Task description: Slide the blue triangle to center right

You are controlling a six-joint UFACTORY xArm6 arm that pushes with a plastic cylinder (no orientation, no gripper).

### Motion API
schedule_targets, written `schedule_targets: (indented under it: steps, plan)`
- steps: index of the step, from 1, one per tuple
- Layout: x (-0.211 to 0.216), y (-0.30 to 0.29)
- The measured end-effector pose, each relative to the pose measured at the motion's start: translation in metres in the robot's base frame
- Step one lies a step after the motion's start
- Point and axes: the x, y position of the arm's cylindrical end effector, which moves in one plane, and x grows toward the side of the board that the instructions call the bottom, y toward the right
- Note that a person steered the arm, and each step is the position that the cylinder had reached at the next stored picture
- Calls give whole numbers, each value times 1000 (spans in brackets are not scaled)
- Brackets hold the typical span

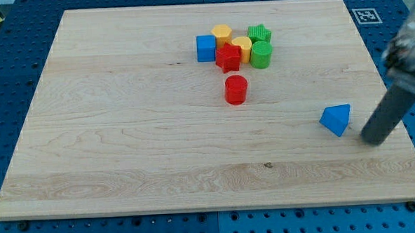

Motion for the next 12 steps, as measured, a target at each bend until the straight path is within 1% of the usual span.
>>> schedule_targets:
  steps: [1, 2, 3, 4, 5, 6, 7, 8, 9, 10, 11, 12]
  plan:
    - [-56, 24]
    - [34, 13]
    - [77, -87]
    - [24, -146]
    - [-55, -103]
    - [-14, -99]
    - [73, -94]
    - [49, -24]
    - [-60, -22]
    - [-20, -22]
    - [68, -31]
    - [96, -102]
